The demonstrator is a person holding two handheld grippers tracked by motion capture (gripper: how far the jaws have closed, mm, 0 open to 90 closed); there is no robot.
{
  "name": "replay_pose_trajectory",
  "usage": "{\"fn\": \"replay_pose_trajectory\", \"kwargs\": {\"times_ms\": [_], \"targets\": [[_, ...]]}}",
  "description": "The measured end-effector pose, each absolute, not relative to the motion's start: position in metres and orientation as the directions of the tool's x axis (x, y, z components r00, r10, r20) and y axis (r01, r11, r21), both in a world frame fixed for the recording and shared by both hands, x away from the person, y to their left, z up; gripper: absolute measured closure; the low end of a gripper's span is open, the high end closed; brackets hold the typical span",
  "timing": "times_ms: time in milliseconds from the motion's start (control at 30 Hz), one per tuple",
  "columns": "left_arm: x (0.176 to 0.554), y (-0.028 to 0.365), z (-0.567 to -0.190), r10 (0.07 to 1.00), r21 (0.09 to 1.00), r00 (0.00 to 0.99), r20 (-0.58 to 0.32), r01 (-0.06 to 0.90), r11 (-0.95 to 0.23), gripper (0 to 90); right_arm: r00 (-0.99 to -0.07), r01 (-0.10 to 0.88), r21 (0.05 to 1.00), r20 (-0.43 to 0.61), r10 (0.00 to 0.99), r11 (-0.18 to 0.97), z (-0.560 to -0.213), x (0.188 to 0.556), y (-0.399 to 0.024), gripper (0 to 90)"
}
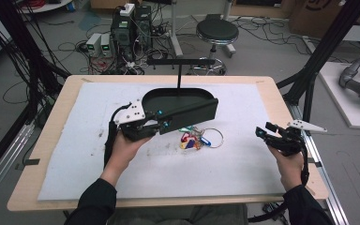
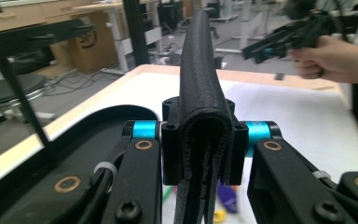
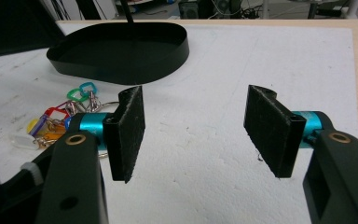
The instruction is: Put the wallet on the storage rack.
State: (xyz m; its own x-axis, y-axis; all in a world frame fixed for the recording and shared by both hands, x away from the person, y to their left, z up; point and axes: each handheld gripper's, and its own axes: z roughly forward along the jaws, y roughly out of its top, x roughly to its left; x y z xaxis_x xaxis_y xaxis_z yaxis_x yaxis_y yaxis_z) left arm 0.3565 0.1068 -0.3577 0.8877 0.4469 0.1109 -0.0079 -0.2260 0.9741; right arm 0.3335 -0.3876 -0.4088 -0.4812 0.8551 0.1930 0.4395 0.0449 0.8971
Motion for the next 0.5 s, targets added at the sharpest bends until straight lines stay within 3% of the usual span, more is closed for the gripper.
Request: {"fn": "replay_pose_trajectory", "kwargs": {"times_ms": [500], "targets": [[0.405, 0.109, -0.359, 0.535, 0.974, 0.839, 0.099, 0.029, -0.227, 74.4, -0.468, 0.425, 0.903, 0.166, 0.868, 0.056, -0.408, 0.333, -0.387, 39.3]]}}
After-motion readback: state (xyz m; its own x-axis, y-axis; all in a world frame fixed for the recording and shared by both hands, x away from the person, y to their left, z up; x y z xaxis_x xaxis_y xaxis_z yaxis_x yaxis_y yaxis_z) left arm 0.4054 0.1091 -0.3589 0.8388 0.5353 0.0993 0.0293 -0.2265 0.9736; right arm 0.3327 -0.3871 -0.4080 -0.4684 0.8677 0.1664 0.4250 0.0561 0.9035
